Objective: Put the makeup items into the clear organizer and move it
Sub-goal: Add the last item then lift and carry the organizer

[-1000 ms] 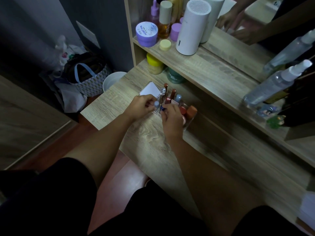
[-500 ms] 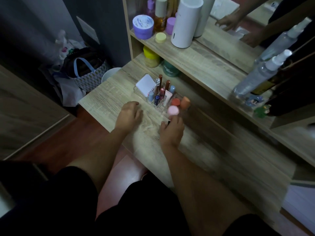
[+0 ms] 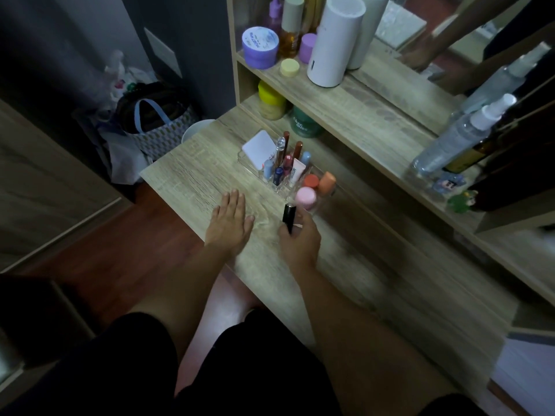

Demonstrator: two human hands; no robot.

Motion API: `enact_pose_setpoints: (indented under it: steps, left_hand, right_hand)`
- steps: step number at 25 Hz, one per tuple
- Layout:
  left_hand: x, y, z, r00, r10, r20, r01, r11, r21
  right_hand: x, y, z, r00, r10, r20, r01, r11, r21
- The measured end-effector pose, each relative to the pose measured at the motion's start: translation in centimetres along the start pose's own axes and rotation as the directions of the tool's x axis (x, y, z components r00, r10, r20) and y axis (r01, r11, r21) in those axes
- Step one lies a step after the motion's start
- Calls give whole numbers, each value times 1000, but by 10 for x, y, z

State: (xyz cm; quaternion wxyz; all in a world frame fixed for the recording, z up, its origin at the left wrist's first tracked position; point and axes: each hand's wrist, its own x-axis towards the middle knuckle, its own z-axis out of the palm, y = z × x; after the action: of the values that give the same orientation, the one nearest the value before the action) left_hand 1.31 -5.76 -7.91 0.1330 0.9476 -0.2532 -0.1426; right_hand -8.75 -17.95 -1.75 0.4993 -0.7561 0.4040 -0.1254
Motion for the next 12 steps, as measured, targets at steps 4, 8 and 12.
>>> enact_pose_setpoints:
  steps: [4, 8, 12]
  left_hand:
    - [-1, 1, -1, 1000, 2, -6, -2, 1000, 2]
    - [0, 0, 1, 1000, 1, -17, -1, 1000, -2]
    - [0, 0, 2, 1000, 1, -26, -1, 1000, 6]
  right_hand:
    - [14, -15, 2, 998, -68, 6, 67, 989, 135]
    - [37, -29, -3, 994, -104, -39, 109, 978, 180]
    - [48, -31, 0, 991, -112, -78, 124, 978, 170]
